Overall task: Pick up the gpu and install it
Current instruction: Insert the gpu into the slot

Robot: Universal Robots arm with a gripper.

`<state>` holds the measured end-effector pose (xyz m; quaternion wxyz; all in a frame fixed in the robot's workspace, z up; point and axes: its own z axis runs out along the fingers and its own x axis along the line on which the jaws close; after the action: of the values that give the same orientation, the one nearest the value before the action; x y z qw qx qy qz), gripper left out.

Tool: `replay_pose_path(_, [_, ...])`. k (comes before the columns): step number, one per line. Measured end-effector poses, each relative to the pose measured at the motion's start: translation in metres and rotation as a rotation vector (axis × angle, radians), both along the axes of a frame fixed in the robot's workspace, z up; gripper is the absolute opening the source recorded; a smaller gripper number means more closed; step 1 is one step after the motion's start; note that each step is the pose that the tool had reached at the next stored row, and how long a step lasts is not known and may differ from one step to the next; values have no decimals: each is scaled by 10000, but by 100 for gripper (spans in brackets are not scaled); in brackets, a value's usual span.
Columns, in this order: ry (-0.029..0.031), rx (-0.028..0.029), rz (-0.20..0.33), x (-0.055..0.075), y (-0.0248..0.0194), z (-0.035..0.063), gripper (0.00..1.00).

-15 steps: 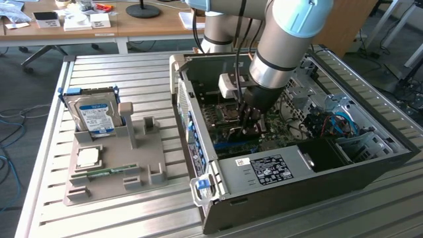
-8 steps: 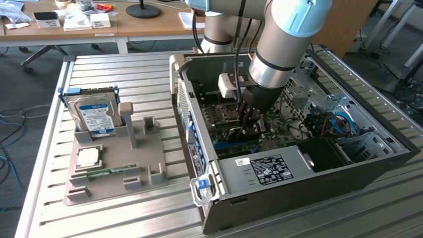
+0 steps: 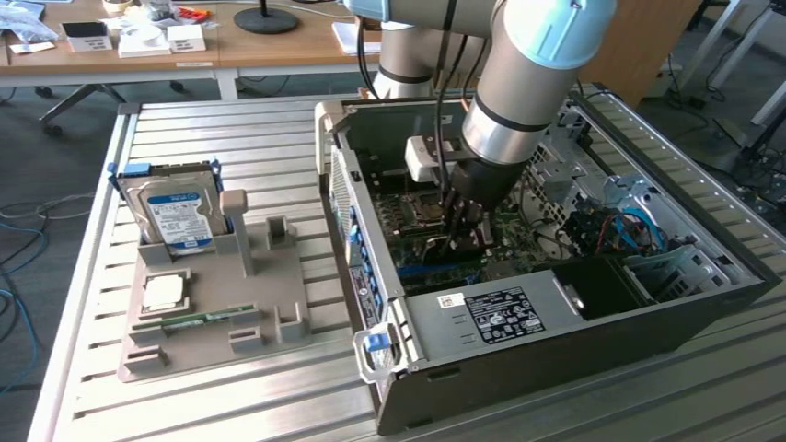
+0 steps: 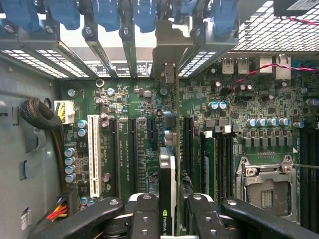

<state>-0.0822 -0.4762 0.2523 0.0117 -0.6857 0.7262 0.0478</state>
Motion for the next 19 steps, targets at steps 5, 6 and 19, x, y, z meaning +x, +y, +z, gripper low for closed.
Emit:
replay_pose_path(5, [1,-40,-32,0,-1,1,27])
replay_pose_path(6, [1,-41,-33,0,-1,2,27])
replay_pose_path(19, [1,-95,-34,-6,18,-2,27])
